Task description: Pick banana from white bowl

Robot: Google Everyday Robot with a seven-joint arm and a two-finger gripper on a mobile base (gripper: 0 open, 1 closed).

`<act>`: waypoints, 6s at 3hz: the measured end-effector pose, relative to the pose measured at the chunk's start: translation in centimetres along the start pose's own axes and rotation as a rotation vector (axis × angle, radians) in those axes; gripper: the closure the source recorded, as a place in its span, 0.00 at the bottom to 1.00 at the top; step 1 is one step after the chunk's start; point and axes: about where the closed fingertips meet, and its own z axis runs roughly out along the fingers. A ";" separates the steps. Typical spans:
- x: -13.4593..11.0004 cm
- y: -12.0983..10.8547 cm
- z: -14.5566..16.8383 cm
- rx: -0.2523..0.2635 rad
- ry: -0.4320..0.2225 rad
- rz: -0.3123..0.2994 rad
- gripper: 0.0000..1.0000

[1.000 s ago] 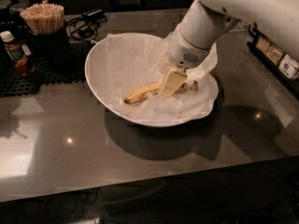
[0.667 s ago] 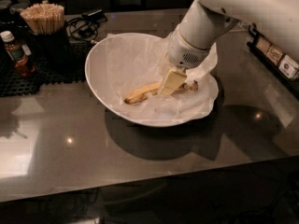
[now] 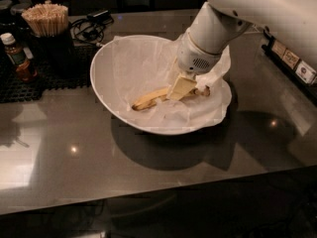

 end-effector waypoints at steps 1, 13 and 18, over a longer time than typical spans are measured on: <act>0.3 -0.2 0.8 -0.004 0.012 0.017 0.55; 0.9 2.6 -2.5 0.321 -0.299 0.093 1.00; -3.3 5.7 -16.0 0.727 -0.618 -0.139 1.00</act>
Offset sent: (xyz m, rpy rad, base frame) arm 0.0098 -0.0058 -0.0234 -0.0452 0.0226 -0.0756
